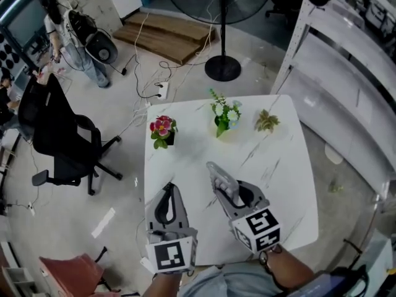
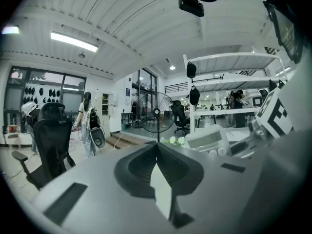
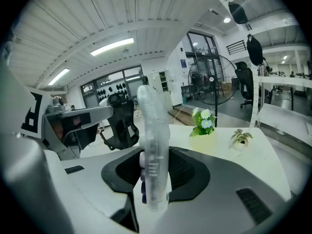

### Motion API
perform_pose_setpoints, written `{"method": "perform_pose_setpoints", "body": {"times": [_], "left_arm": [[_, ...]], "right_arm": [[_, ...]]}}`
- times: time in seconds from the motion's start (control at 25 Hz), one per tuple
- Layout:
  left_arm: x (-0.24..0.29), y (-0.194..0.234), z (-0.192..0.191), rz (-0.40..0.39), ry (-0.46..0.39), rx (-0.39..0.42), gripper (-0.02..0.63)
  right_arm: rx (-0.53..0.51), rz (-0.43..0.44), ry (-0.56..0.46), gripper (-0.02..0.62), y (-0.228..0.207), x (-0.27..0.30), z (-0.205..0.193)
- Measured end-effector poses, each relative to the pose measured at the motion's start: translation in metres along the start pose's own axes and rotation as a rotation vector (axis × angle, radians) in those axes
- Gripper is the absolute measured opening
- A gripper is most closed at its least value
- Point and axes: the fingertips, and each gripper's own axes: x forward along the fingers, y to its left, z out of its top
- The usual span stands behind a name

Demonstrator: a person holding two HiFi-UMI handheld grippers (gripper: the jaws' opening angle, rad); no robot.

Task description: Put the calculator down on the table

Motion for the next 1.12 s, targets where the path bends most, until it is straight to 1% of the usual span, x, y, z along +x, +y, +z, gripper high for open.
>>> {"method": "perform_pose_setpoints", "body": {"times": [0.56,0.76,0.92,1.12], "left_arm": [[0.011,0.002,-0.044,-0.030,0.097,-0.005,0.006],[0.016,0.003,-0.057,-0.041,0.133,-0.014,0.006],[0.021,0.003,-0.063,-0.047,0.145,-0.021,0.006],[0.028,0.002,-0.068,-0.056,0.157,-0.025,0.006]], "right_arm": [[0.107,-0.009,0.149,0.147,-0.010,0.027,-0.072],[0.162,-0.003,0.207,0.147,-0.011,0.033,-0.097],[0.187,-0.010,0.238,0.147,-0.013,0.037,-0.108],[0.263,-0.004,0.249,0.147,-0.020,0.043,-0.109]]}}
